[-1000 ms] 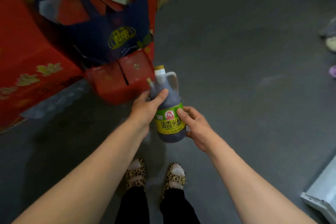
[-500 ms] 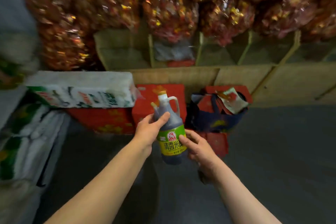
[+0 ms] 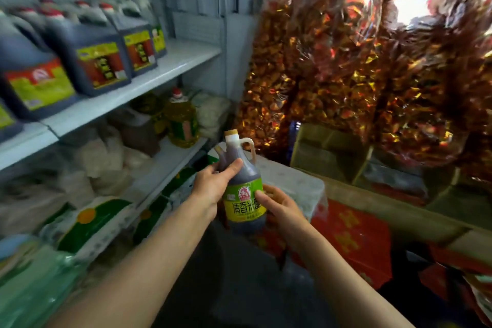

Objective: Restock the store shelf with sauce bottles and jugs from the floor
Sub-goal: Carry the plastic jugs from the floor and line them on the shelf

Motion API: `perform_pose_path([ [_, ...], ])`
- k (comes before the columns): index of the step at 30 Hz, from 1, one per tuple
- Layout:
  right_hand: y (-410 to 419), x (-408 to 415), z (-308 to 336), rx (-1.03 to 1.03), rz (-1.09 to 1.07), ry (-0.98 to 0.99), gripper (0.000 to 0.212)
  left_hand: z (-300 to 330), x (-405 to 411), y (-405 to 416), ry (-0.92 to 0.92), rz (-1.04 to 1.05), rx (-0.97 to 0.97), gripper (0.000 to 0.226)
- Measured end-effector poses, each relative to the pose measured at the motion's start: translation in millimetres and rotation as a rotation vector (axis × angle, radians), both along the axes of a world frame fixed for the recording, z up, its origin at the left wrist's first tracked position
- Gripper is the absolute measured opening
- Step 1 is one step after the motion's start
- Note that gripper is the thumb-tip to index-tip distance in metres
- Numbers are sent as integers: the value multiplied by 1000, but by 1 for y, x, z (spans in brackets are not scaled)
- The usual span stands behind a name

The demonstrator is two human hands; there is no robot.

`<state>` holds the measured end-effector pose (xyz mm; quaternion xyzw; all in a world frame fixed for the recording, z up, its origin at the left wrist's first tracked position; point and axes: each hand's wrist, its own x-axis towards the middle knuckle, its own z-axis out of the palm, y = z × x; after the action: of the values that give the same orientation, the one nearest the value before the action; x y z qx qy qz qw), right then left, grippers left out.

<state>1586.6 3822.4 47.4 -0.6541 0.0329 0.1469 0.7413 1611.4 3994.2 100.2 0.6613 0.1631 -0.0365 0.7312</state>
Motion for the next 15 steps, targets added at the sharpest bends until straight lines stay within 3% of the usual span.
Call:
perform_pose_path([
  [1, 13, 13, 6, -9, 21, -15, 37, 5, 9, 13, -4, 18, -1, 103],
  [5, 54, 70, 23, -29, 77, -53, 30, 22, 57, 50, -42, 116, 4, 49],
  [9, 83, 140, 38, -27, 134, -84, 29, 37, 117, 76, -110, 185, 31, 45],
  [15, 112, 269, 57, 8, 200, -146, 49, 63, 224, 108, -165, 225, 132, 63],
])
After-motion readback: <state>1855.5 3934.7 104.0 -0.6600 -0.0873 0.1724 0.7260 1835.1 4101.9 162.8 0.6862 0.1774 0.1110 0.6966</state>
